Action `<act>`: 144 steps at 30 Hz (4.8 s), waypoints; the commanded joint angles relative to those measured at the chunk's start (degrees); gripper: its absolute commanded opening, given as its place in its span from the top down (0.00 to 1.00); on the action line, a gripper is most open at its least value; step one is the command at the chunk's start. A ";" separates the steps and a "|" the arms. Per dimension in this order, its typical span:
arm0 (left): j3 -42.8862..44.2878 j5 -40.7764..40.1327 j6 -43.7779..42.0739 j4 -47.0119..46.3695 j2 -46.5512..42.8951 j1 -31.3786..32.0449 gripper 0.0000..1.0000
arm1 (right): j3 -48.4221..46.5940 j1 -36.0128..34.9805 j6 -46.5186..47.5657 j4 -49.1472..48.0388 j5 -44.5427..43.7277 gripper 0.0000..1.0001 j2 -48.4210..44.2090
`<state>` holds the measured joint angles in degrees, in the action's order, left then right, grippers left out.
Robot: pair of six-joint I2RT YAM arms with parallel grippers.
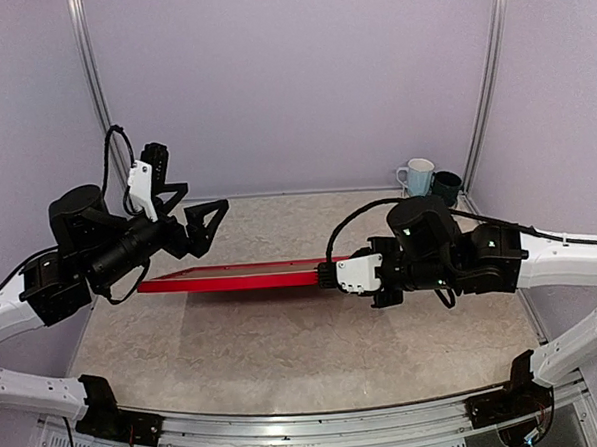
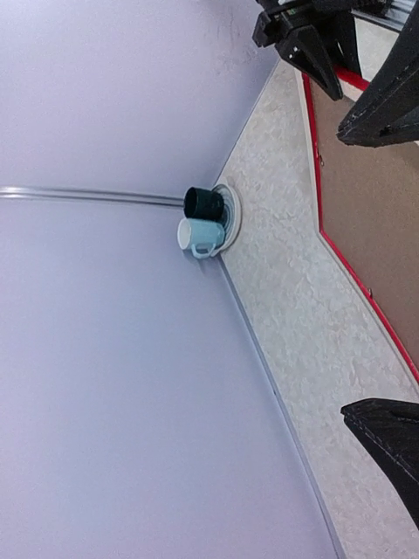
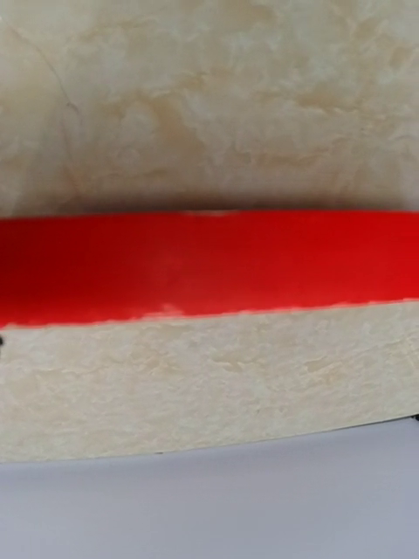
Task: Put the photo into the frame
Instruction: Turn over the photo frame, then pass from the right arm to the left
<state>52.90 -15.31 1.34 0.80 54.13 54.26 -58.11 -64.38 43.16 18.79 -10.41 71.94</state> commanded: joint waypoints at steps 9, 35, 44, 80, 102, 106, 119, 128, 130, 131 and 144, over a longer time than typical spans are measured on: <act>-6.79 -17.28 3.02 -4.51 -12.58 -0.56 0.01 | -9.04 -0.43 -15.29 2.63 5.02 1.00 0.29; -11.24 -16.18 7.85 -5.96 -16.20 -0.56 0.01 | -22.77 16.20 -42.63 4.46 19.92 1.00 -0.07; -11.64 -14.23 8.96 -5.74 -15.99 -0.52 0.01 | -25.76 24.88 -57.71 2.92 19.40 1.00 -1.32; -22.06 -10.31 21.55 -9.76 -12.06 3.75 0.01 | 30.56 36.80 -106.32 -23.54 3.25 1.00 -26.51; -26.86 -21.39 60.30 -9.73 1.30 17.23 0.01 | 44.39 23.34 -124.52 -34.52 -8.17 1.00 -24.55; -28.74 -21.53 74.53 -9.70 3.37 19.08 0.01 | 44.48 19.72 -127.35 -38.60 -10.73 1.00 -19.78; -37.46 -17.98 92.73 -28.83 9.78 19.22 0.01 | 41.29 14.00 -131.75 -51.63 -9.24 0.99 -2.76; -38.38 -7.68 89.48 -50.44 25.63 11.67 0.01 | 39.03 10.66 -133.94 -55.16 -2.44 0.98 2.43; -38.69 -4.67 89.59 -55.99 30.26 9.76 0.02 | 38.77 10.31 -134.03 -55.48 -1.72 0.98 2.71; -38.64 -3.25 89.09 -59.64 32.71 8.93 0.02 | 38.70 10.06 -134.03 -55.66 -1.53 0.98 2.80; -38.39 4.85 95.26 -97.65 61.88 4.73 0.21 | 36.00 6.11 -135.10 -57.90 1.00 0.97 7.98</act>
<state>15.38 -12.03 94.56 -82.39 111.68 59.79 -20.34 -56.01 -91.05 -40.62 -16.62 77.60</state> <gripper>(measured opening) 0.785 0.192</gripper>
